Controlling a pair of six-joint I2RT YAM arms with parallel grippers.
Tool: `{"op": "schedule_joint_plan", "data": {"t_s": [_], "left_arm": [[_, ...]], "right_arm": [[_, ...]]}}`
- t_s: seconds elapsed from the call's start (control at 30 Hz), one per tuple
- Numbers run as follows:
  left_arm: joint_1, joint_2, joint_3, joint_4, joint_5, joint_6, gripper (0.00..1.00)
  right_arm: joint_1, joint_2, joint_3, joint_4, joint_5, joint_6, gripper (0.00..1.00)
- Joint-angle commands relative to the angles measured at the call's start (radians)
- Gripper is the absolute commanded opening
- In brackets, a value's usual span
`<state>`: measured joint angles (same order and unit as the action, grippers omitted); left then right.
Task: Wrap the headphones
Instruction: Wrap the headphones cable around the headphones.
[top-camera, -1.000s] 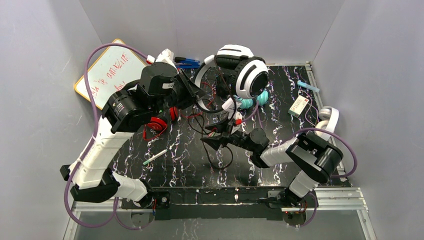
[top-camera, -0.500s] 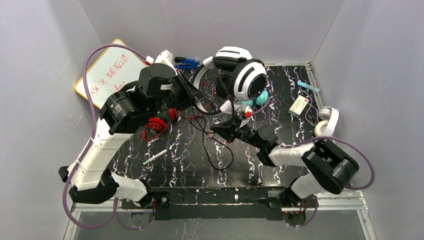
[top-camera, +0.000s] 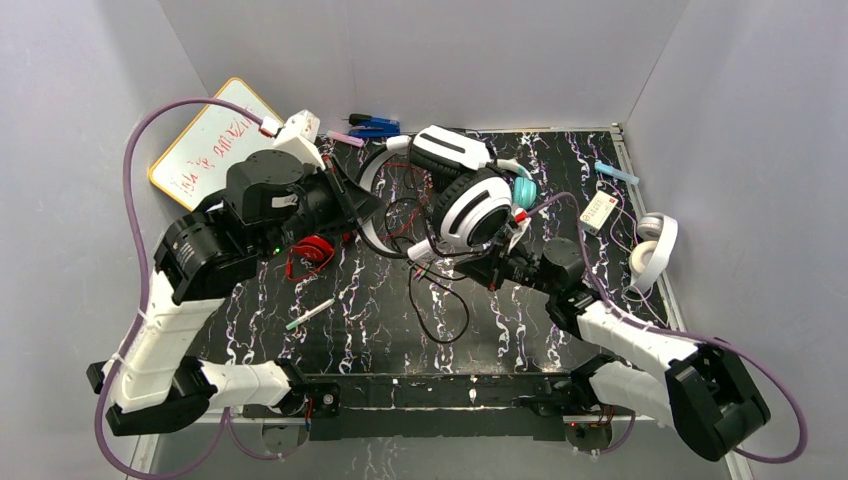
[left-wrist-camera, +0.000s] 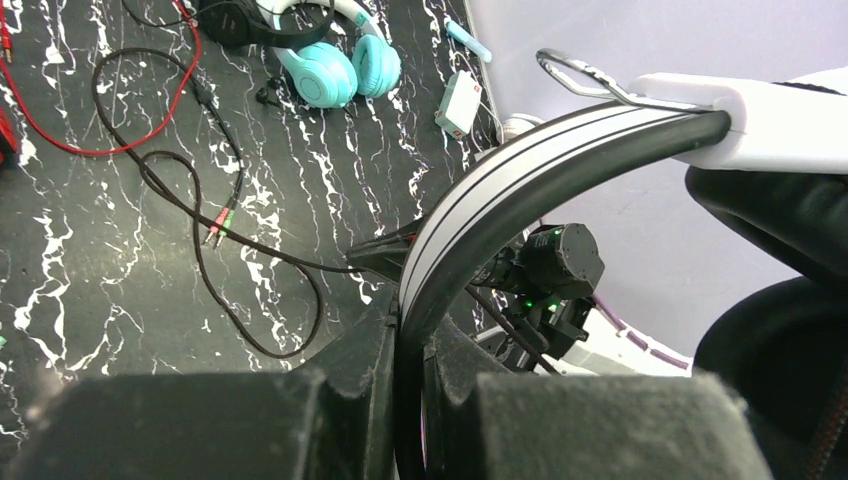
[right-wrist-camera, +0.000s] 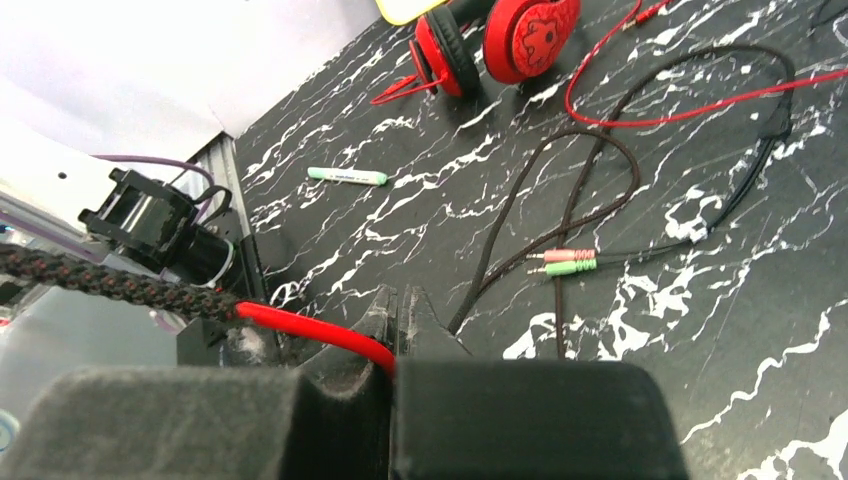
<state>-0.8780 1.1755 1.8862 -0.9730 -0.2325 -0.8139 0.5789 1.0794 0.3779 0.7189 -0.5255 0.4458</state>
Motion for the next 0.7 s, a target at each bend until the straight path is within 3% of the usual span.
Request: {"op": "schedule_joint_plan", "data": {"t_s": [0.0, 0.27, 0.5, 0.67], "left_arm": [[0.005, -0.064, 0.010, 0.119, 0.046, 0.011, 0.00], [0.005, -0.112, -0.043, 0.120, 0.032, 0.117, 0.00], [0.005, -0.151, -0.178, 0.257, 0.437, 0.337, 0.00], [0.005, -0.175, -0.302, 0.230, 0.493, 0.449, 0.00]], "right_arm": [[-0.032, -0.063, 0.002, -0.198, -0.034, 0.036, 0.01], [-0.079, -0.132, 0.022, -0.307, -0.043, 0.052, 0.01], [-0.166, -0.048, 0.280, -0.687, -0.075, -0.058, 0.01], [-0.247, -0.012, 0.441, -0.858, -0.137, -0.066, 0.01]]}}
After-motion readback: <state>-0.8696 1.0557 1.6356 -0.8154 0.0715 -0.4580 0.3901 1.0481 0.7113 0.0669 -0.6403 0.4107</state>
